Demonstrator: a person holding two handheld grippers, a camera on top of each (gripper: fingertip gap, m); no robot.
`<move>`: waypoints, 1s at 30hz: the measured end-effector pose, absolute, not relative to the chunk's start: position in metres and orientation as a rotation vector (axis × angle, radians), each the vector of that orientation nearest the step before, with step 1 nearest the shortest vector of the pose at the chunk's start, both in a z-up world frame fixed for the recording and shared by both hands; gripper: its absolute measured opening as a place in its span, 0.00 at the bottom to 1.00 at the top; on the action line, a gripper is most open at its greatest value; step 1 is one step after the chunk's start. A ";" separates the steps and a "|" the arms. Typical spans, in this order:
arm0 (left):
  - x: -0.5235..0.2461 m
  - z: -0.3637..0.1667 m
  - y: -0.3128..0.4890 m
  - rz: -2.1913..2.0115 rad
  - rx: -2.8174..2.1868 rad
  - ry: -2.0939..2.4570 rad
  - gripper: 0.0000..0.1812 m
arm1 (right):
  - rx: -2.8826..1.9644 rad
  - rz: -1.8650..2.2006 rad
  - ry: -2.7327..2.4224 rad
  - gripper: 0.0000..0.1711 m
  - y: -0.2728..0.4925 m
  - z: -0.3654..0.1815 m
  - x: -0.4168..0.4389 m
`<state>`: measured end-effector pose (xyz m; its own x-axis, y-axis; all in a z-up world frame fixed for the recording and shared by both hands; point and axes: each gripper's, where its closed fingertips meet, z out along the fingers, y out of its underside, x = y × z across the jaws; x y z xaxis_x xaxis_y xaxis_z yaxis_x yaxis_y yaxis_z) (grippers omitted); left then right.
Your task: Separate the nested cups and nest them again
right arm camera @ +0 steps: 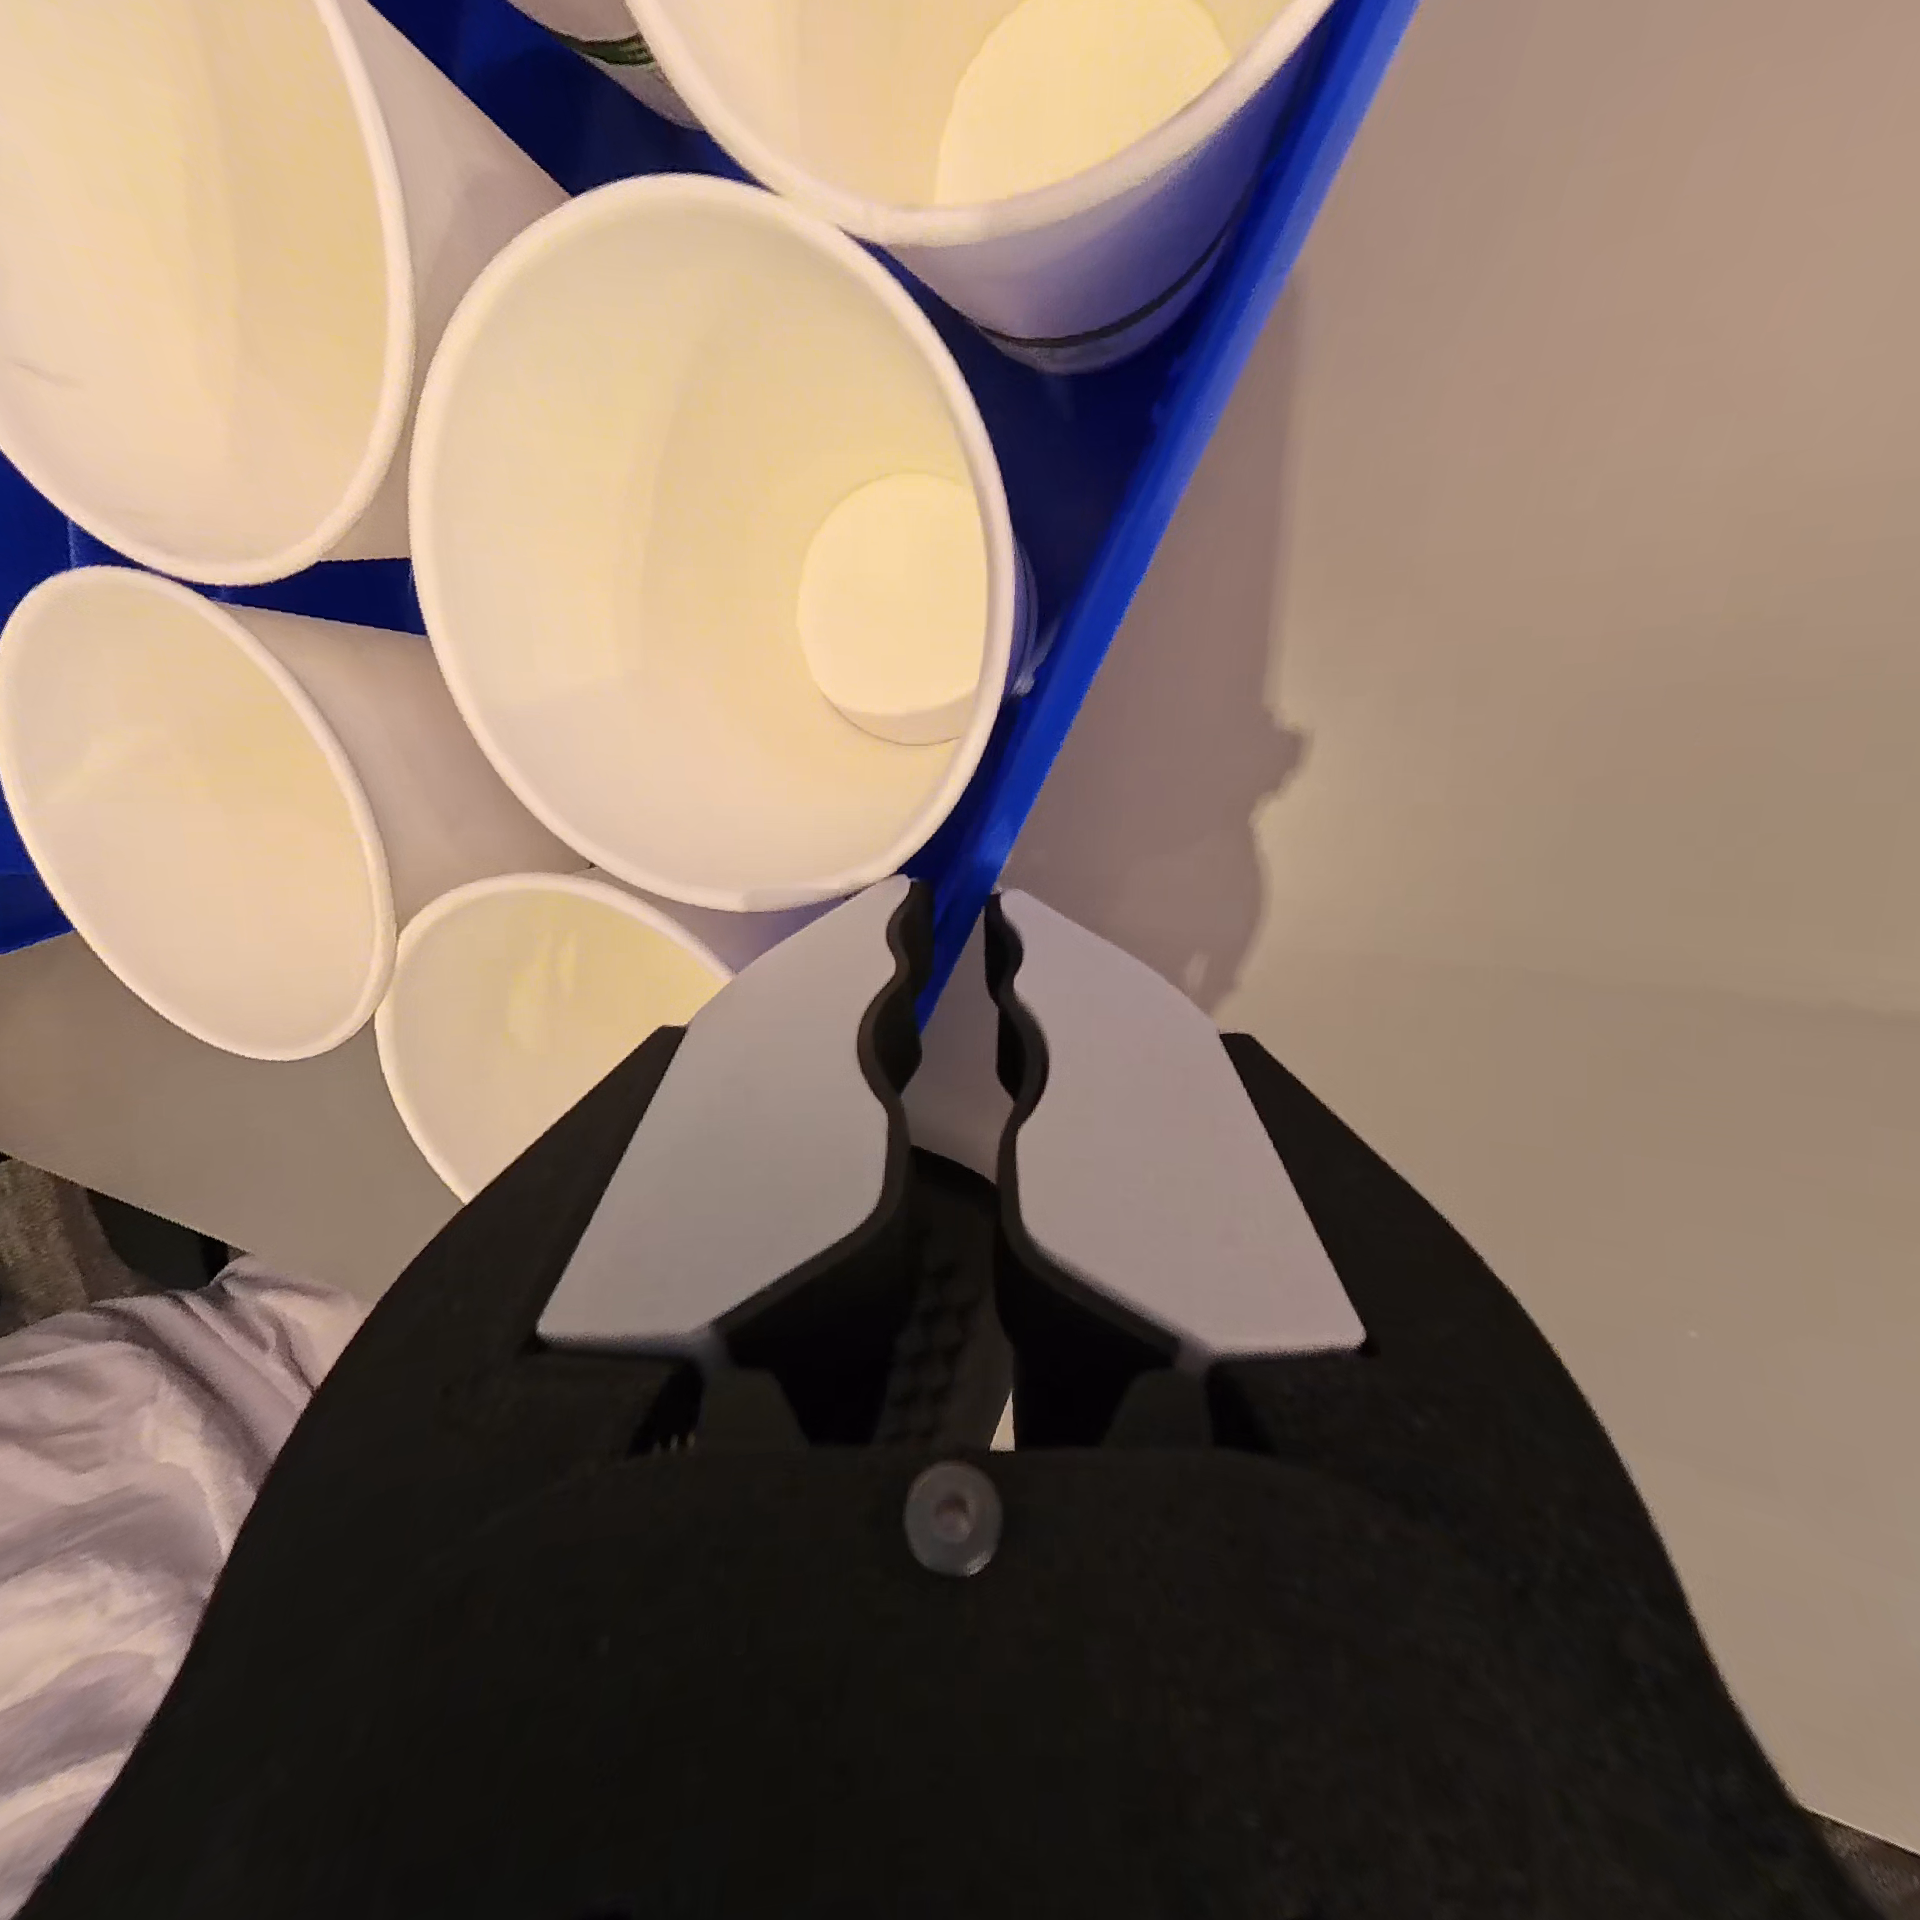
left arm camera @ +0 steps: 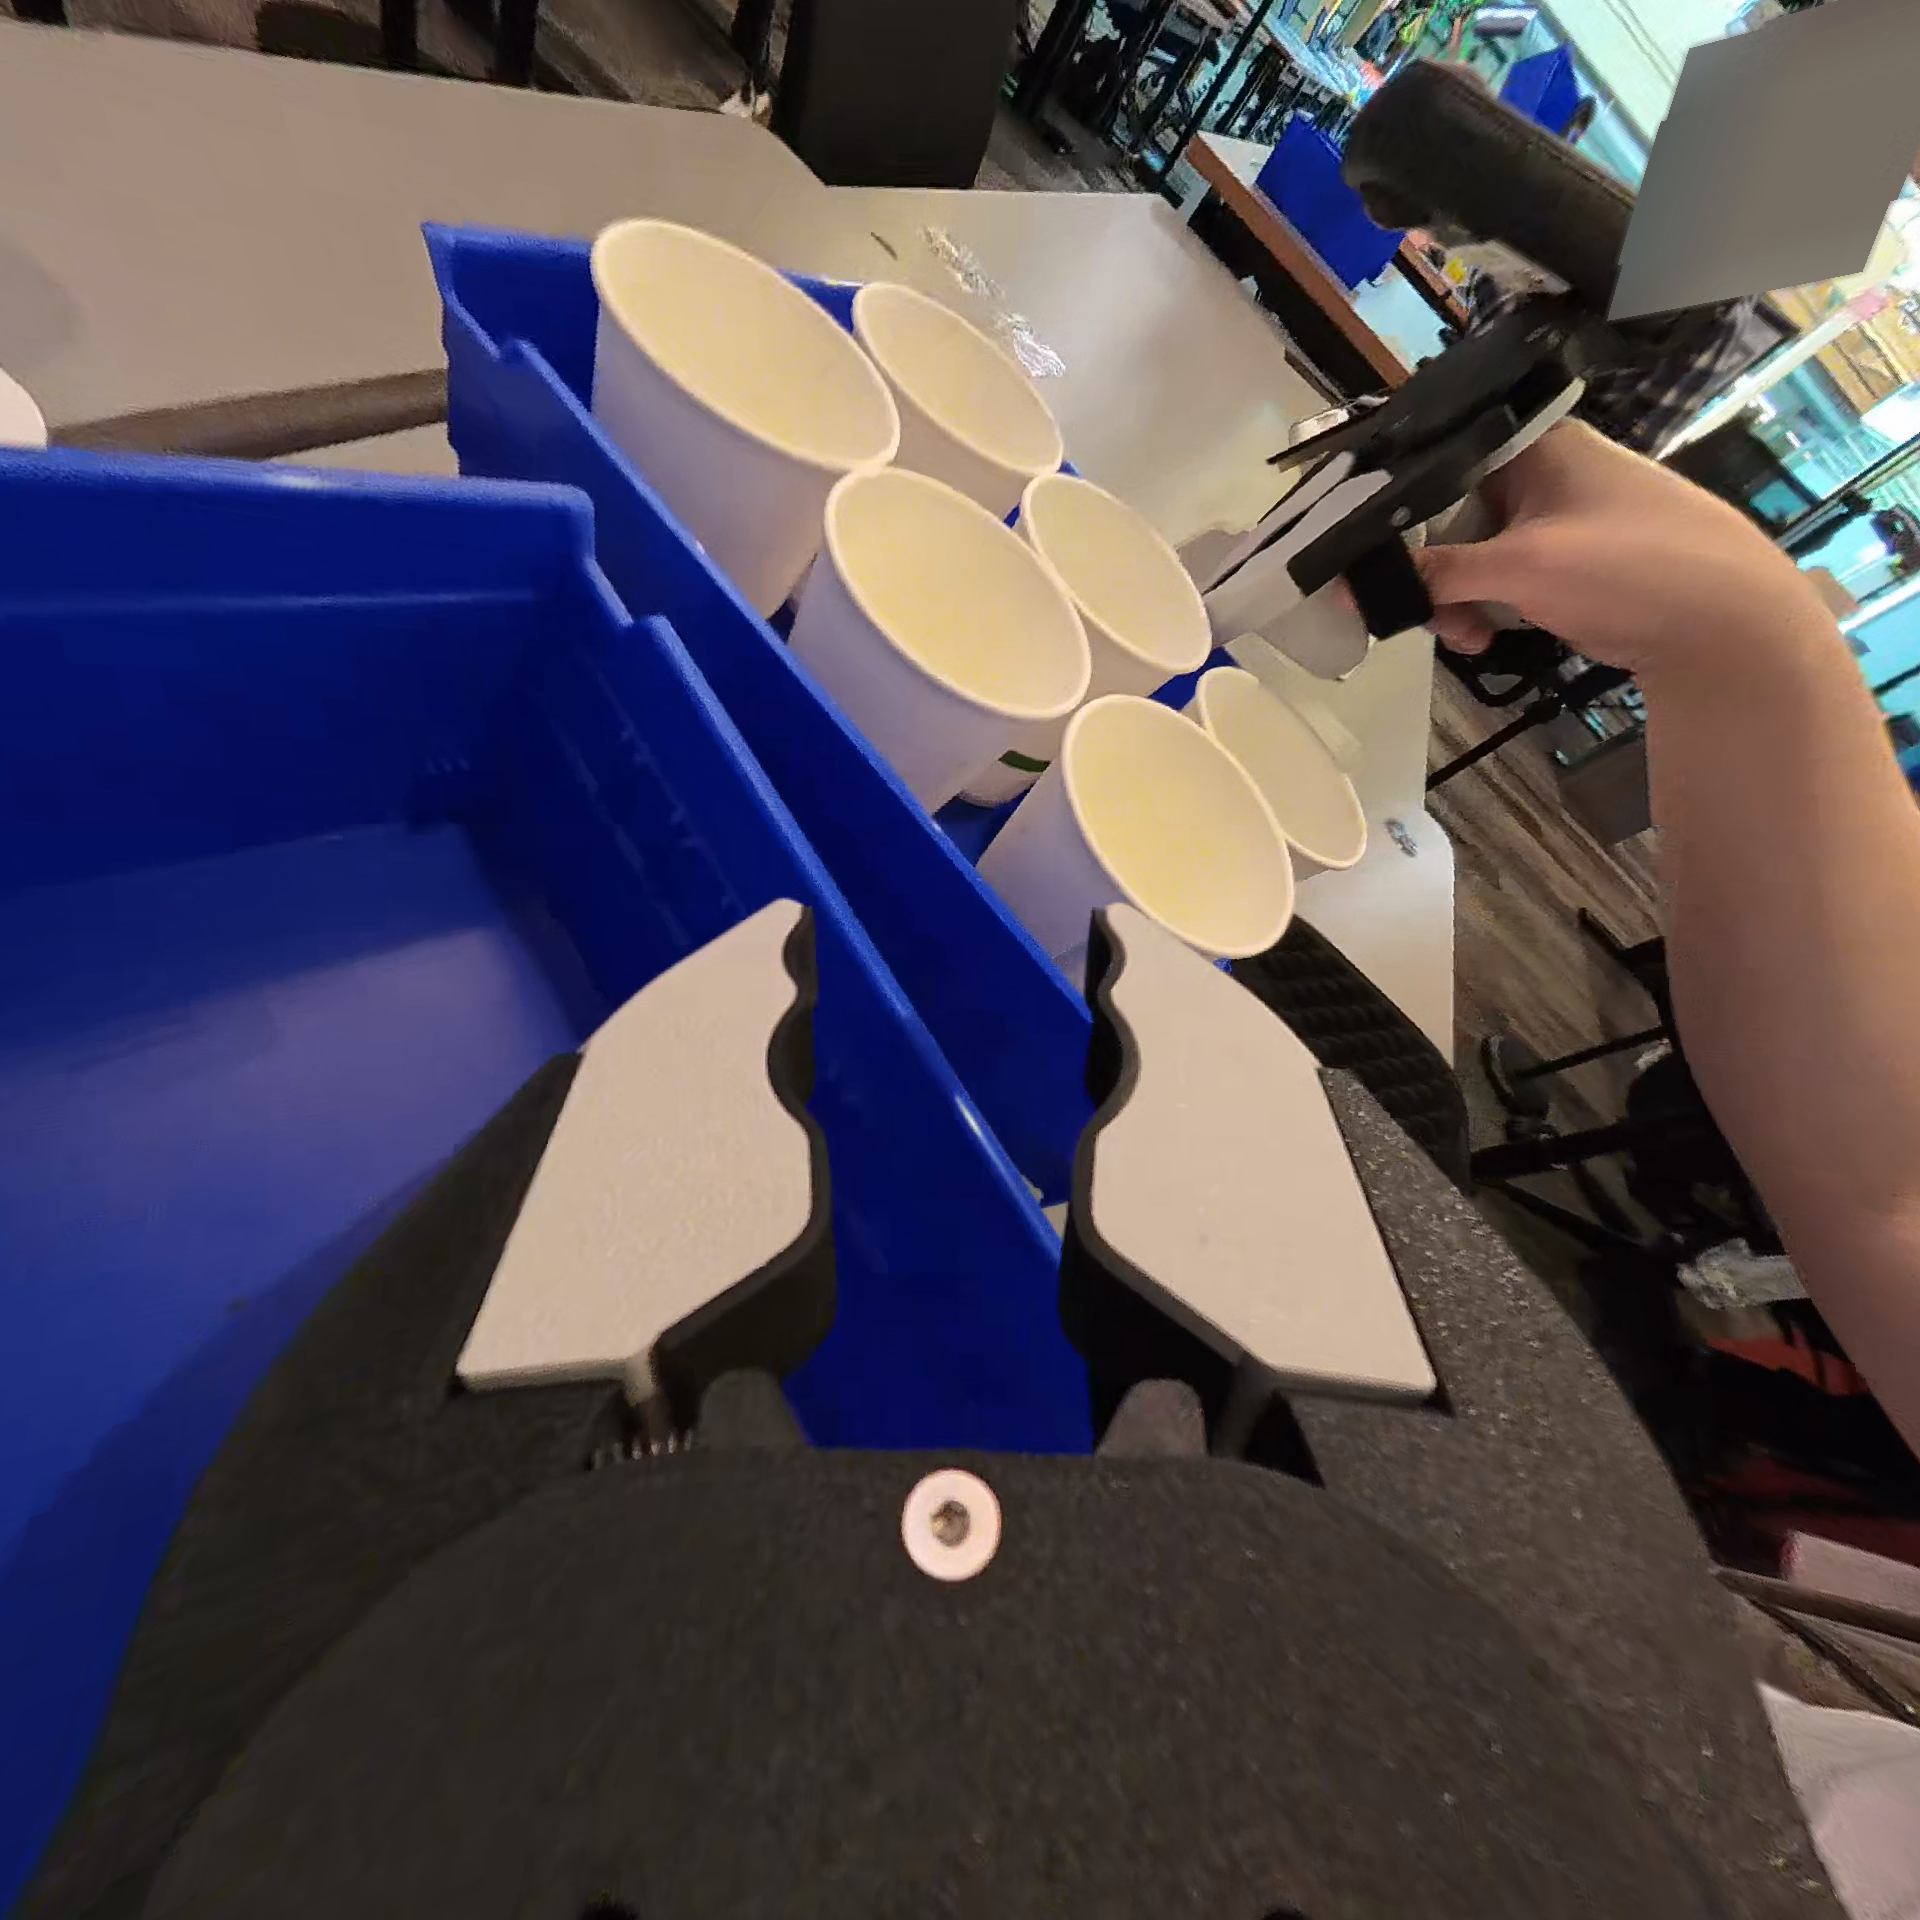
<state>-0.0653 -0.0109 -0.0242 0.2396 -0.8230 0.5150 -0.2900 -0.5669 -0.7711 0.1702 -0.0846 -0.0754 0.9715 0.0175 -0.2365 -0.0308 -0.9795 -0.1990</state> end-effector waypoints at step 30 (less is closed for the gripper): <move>-0.063 -0.011 -0.041 -1.353 -1.977 1.148 0.27 | -2.978 0.414 0.219 0.05 -0.089 -0.103 0.161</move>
